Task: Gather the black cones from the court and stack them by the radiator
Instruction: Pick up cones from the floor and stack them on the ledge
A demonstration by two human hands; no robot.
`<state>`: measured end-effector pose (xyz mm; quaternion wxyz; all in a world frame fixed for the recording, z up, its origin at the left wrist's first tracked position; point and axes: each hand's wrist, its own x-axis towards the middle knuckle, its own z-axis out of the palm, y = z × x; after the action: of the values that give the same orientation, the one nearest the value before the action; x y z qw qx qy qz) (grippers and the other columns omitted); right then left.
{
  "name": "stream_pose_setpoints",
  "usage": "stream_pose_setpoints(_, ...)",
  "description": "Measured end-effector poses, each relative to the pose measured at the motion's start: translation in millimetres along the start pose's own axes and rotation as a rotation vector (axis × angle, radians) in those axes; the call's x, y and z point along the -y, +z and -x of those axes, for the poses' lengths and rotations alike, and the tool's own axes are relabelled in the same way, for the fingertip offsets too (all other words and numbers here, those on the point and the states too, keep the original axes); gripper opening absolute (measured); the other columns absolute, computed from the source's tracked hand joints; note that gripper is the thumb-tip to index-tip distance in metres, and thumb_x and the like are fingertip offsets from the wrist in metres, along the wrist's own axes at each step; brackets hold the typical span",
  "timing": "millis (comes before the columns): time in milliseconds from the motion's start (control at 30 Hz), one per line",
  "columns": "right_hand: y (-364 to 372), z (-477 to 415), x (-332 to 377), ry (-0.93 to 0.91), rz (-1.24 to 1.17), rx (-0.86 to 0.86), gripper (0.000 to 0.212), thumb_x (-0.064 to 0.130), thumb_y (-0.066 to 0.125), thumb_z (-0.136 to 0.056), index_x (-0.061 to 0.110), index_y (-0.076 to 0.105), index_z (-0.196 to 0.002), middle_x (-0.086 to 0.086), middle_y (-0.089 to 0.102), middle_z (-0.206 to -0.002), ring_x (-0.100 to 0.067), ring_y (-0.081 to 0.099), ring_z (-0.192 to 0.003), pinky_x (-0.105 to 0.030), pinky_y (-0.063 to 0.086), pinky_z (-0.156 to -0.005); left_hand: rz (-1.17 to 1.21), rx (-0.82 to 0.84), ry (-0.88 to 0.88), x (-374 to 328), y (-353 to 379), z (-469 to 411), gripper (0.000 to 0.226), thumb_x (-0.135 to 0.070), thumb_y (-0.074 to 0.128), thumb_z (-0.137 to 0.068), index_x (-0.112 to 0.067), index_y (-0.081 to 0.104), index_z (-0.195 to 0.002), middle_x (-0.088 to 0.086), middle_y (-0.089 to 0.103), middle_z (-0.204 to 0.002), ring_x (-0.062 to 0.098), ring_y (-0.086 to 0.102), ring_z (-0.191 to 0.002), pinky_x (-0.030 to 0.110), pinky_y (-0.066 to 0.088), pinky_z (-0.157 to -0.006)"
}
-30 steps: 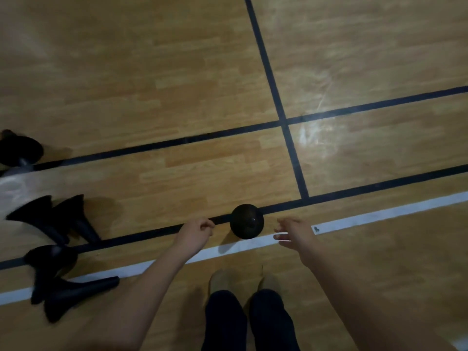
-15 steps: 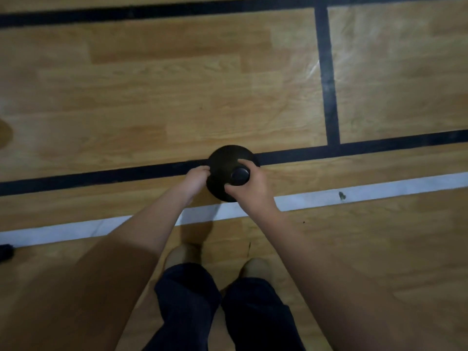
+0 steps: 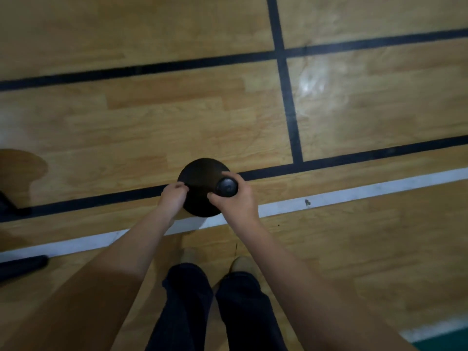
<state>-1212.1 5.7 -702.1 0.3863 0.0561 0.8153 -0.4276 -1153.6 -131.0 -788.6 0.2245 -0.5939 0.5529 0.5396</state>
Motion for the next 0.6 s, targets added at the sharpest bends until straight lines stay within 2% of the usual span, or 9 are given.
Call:
stream_pose_setpoints(67,-16,27,32,0.005,-0.023,0.014,0.05,0.022,0.077,-0.076,0.026,0.057,-0.122,0.003,0.057,-0.122,-0.013,0.055,-0.112,-0.027,0.05,-0.092,-0.029,-0.02,0.028,-21,-22,32,0.037,-0.022,0.042,-0.099,-0.015,0.048,-0.136,0.009,0.051,-0.131,0.025,0.052,-0.11,0.034,0.039,-0.084)
stream_pose_setpoints(133,-32,51,63,0.014,-0.046,0.028,0.048,0.025,0.078,-0.076,0.03,0.057,-0.118,0.003,0.057,-0.122,-0.014,0.056,-0.113,-0.029,0.051,-0.093,-0.044,-0.025,0.034,-40,-42,61,0.036,-0.024,0.042,-0.099,-0.014,0.049,-0.134,0.007,0.055,-0.115,0.02,0.052,-0.087,0.034,0.041,-0.075)
stream_pose_setpoints(167,-40,64,79,0.01,-0.05,0.032,0.047,0.026,0.078,-0.076,0.031,0.057,-0.117,0.003,0.057,-0.122,-0.014,0.056,-0.113,-0.029,0.051,-0.093,-0.05,-0.024,0.037,-49,-53,76,0.035,-0.024,0.043,-0.099,-0.013,0.05,-0.131,0.006,0.057,-0.107,0.019,0.052,-0.082,0.034,0.043,-0.073)
stream_pose_setpoints(233,-61,91,117,-0.014,-0.048,0.037,0.045,0.025,0.078,-0.076,0.03,0.057,-0.116,0.004,0.058,-0.12,-0.013,0.056,-0.109,-0.026,0.051,-0.088,-0.026,-0.042,0.074,-69,-75,109,0.033,-0.024,0.045,-0.095,-0.015,0.054,-0.126,0.005,0.06,-0.098,0.023,0.057,-0.085,0.041,0.052,-0.082)
stream_pose_setpoints(300,-82,116,156,-0.042,-0.069,0.067,0.042,0.022,0.076,-0.078,0.03,0.055,-0.113,0.009,0.058,-0.112,-0.012,0.056,-0.104,-0.022,0.05,-0.081,-0.009,-0.064,0.116,-90,-95,143,0.029,-0.022,0.046,-0.091,-0.017,0.059,-0.117,0.007,0.063,-0.102,0.027,0.061,-0.092,0.047,0.053,-0.087)
stream_pose_setpoints(400,-107,154,213,-0.101,-0.089,0.094,0.04,0.018,0.075,-0.079,0.028,0.055,-0.112,0.011,0.056,-0.105,-0.011,0.058,-0.1,-0.026,0.054,-0.079,0.051,-0.083,0.19,-124,-123,211,0.02,-0.013,0.042,-0.094,-0.015,0.062,-0.092,0.009,0.063,-0.09,0.028,0.06,-0.084,0.042,0.05,-0.076)
stream_pose_setpoints(467,-118,181,249,-0.155,-0.082,0.11,0.04,0.017,0.074,-0.08,0.024,0.053,-0.113,0.008,0.056,-0.104,-0.008,0.058,-0.094,-0.025,0.054,-0.075,0.103,-0.112,0.229,-138,-147,251,0.022,-0.007,0.041,-0.092,-0.01,0.056,-0.076,0.01,0.055,-0.077,0.026,0.051,-0.072,0.035,0.038,-0.065)
stream_pose_setpoints(533,-127,208,287,-0.201,-0.086,0.111,0.04,0.015,0.074,-0.08,0.021,0.053,-0.114,0.009,0.055,-0.102,-0.007,0.057,-0.092,-0.027,0.055,-0.078,0.144,-0.116,0.269,-152,-176,288,0.022,-0.007,0.041,-0.093,-0.012,0.048,-0.072,0.009,0.048,-0.077,0.024,0.046,-0.073,0.033,0.033,-0.068)
stream_pose_setpoints(600,-132,230,318,-0.236,-0.089,0.135,0.04,0.015,0.074,-0.08,0.021,0.053,-0.113,0.008,0.054,-0.104,-0.011,0.057,-0.096,-0.036,0.055,-0.087,0.167,-0.125,0.293,-161,-203,319,0.021,-0.01,0.042,-0.094,-0.013,0.049,-0.075,0.009,0.05,-0.083,0.024,0.047,-0.079,0.033,0.033,-0.071)
